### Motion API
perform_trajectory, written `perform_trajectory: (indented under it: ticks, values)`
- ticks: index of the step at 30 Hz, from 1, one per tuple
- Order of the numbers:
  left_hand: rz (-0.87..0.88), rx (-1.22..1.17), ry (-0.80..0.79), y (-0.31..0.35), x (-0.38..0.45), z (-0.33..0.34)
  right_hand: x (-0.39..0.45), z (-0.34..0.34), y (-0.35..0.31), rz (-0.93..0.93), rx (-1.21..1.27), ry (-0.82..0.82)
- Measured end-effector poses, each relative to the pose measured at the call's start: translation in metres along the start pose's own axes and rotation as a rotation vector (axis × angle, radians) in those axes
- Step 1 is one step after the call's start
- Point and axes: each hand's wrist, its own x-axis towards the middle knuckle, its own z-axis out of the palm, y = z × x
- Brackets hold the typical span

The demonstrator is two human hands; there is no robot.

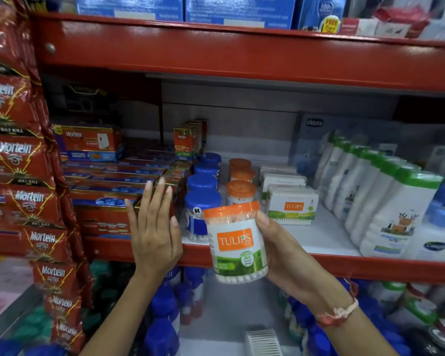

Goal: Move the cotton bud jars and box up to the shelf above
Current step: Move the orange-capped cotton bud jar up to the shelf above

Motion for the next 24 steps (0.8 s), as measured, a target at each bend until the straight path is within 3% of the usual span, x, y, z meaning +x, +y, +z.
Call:
perform_trajectory:
  ticks: [6, 12, 18, 24]
  values:
    - [0.003, 0.003, 0.000, 0.000, -0.001, -0.001, 0.002, -0.005, 0.001, -0.016, -0.027, 0.050]
    - [-0.004, -0.008, 0.001, 0.001, 0.000, -0.001, 0.013, -0.016, 0.000, -0.130, -0.054, 0.319]
    - [-0.007, -0.007, -0.006, 0.000, -0.001, -0.001, 0.029, -0.028, 0.015, -0.200, -0.516, 0.643]
    - [-0.005, -0.013, -0.001, 0.000, 0.000, -0.001, 0.041, -0.040, 0.027, -0.126, -0.826, 0.698]
